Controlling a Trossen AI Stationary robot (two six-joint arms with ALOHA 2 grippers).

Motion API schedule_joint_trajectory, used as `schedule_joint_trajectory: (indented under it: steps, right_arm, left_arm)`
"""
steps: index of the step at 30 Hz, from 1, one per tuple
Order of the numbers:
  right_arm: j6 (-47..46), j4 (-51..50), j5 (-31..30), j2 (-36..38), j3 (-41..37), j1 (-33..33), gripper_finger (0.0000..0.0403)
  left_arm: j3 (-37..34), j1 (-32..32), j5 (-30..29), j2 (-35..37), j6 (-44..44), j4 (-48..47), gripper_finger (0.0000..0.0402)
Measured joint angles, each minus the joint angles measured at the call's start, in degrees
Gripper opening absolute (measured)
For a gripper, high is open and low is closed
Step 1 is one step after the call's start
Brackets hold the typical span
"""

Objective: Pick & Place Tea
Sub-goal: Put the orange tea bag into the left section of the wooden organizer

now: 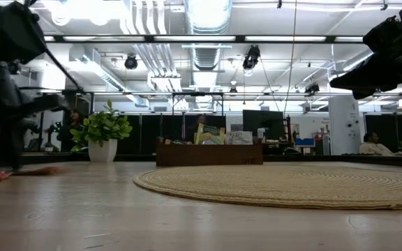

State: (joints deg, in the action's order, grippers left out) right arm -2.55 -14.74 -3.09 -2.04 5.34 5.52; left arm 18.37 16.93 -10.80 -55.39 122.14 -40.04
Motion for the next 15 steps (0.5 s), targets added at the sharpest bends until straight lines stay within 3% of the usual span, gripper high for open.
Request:
schedule_joint_trajectory:
  steps: [4,15]
  right_arm:
    - [0.0,0.0,0.0,0.0,0.0,0.0,0.0009]
    - [0.0,0.0,0.0,0.1,0.0,0.0,0.0009]
  left_arm:
    - [2.4,-0.1,-5.5,-0.3,-1.0,0.7,0.0]
    - [9.5,-0.4,-7.7,-0.4,-6.8,-2.3,0.0]
